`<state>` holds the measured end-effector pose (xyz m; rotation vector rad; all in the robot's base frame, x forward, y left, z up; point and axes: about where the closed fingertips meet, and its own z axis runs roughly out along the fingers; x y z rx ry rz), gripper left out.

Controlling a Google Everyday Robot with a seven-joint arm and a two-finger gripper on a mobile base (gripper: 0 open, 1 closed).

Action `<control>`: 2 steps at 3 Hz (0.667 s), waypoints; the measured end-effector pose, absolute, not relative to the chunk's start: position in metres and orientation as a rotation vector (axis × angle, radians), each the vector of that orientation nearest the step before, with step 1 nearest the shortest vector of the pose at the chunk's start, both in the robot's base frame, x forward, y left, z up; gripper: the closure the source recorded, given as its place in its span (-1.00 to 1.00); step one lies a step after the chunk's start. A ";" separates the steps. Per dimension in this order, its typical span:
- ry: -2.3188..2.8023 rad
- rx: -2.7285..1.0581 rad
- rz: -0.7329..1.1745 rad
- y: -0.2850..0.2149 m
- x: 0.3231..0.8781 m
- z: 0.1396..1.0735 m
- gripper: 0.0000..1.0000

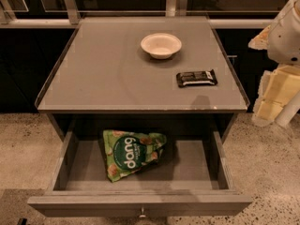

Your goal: Pick green rice chip bag from top drawer and place on counter

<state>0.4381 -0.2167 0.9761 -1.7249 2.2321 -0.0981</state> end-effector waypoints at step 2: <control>2.226 -1.688 -0.037 -0.223 0.435 0.958 -1.00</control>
Offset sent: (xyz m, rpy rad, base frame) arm -0.0072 -0.0169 -0.0517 0.1370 0.0317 -0.0253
